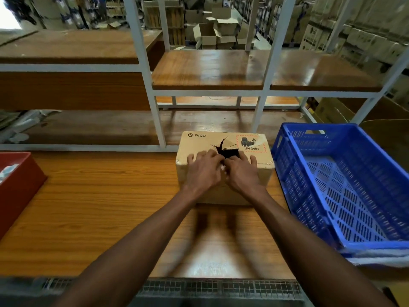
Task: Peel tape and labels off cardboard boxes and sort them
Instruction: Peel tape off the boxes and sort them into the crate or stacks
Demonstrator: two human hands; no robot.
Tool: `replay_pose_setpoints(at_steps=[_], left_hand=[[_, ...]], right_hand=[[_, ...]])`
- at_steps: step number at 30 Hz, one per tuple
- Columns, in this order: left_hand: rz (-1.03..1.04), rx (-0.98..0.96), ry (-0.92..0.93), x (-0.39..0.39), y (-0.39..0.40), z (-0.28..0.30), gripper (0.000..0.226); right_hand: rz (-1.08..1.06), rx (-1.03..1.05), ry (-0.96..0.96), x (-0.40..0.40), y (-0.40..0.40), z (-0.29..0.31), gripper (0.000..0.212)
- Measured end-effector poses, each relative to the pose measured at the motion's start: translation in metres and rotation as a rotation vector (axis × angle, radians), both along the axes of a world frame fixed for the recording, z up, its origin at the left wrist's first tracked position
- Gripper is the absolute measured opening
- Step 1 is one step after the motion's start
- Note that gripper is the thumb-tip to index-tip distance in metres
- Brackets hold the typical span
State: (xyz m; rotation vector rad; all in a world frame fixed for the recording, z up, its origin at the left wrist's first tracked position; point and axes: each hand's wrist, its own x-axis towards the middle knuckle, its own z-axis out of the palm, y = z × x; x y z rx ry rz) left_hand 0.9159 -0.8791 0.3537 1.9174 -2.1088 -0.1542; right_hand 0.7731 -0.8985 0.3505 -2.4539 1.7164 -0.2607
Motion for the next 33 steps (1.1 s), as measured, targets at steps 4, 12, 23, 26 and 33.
replay_pose_setpoints(at_steps=[4, 12, 23, 26, 33], left_hand=[[-0.048, 0.023, -0.019, 0.014, 0.014, -0.023, 0.07], [-0.125, -0.058, -0.089, 0.031, 0.011, -0.052, 0.081], [0.589, -0.066, 1.149, 0.029, 0.035, -0.077, 0.092], [0.564, -0.07, 1.253, 0.023, 0.038, -0.077, 0.058], [0.475, -0.356, 0.951, 0.021, 0.041, -0.038, 0.058]], right_hand=[[0.007, 0.003, 0.037, 0.001, 0.003, -0.006, 0.049], [-0.129, 0.082, 0.109, 0.017, 0.019, 0.003, 0.077], [-0.176, 0.121, -0.166, 0.018, 0.012, -0.003, 0.05], [-0.217, 0.155, -0.258, 0.014, 0.005, 0.008, 0.046], [-0.264, 0.191, -0.588, -0.025, -0.009, 0.036, 0.054]])
